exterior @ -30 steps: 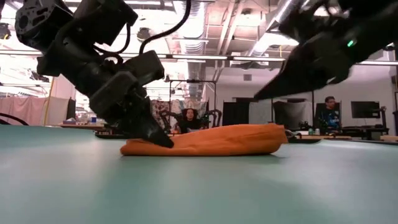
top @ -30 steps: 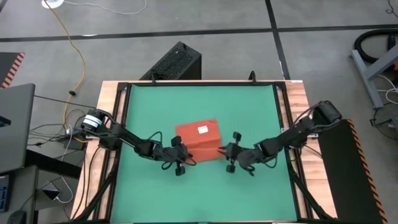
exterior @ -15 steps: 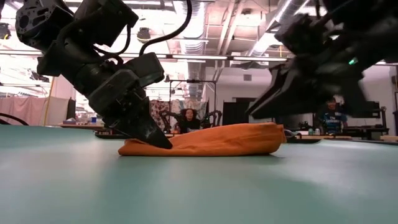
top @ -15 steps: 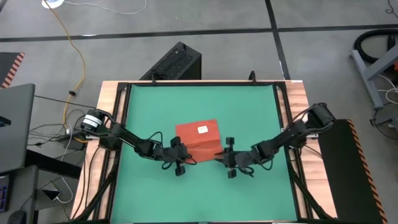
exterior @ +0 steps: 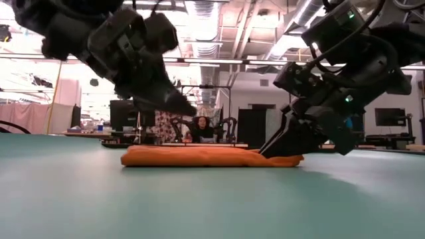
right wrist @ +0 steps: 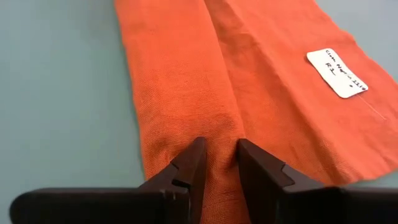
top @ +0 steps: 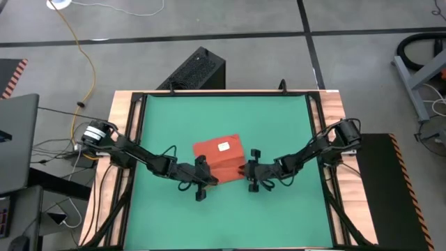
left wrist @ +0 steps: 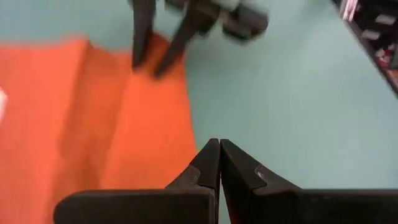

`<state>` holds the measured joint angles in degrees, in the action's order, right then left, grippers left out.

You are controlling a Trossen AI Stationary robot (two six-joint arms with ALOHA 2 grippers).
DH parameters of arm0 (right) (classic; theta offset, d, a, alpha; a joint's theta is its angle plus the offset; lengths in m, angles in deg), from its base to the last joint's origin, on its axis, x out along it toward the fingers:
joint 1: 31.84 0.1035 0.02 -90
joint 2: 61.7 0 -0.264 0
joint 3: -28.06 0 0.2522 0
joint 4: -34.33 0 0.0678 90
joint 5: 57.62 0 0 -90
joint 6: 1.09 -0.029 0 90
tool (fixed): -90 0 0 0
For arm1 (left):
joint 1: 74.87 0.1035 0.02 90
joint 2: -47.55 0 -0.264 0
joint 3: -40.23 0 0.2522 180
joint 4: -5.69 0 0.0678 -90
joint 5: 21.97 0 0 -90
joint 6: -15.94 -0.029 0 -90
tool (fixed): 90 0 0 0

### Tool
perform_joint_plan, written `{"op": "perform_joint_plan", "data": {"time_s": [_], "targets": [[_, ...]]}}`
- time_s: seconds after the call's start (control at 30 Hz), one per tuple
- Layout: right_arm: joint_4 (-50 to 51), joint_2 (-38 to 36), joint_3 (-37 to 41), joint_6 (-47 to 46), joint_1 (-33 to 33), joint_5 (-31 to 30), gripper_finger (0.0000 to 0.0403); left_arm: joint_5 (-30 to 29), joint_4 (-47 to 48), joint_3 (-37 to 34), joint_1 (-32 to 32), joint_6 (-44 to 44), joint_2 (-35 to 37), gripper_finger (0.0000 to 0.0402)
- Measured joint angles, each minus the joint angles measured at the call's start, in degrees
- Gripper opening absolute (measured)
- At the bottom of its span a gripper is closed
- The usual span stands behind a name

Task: Roll towel
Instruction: Roll the orange towel

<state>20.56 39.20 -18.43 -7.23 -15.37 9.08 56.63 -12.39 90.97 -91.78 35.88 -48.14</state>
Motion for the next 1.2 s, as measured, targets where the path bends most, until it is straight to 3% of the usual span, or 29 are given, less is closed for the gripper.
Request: {"op": "perform_joint_plan", "data": {"time_s": [0.23,0.57,0.9,1.2], "targets": [[-0.91,0.59,0.11,-1.84,0.00,0.52,0.0118,-11.51,-0.50,-0.82,-1.39,-6.69,0.04,0.0000],[-5.81,-0.27,0.27,1.80,0.15,0.99,0.0122,-11.90,-6.18,-1.33,-1.06,-2.67,-10.55,0.0000],[-5.81,-12.42,0.26,11.54,4.34,1.50,0.0176,-10.63,-1.97,-1.47,-0.74,0.11,-11.14,0.0000],[-5.24,-7.04,0.24,18.49,5.23,1.48,0.0204,-6.78,-1.37,-1.47,0.44,1.90,-11.14,0.0000]]}}
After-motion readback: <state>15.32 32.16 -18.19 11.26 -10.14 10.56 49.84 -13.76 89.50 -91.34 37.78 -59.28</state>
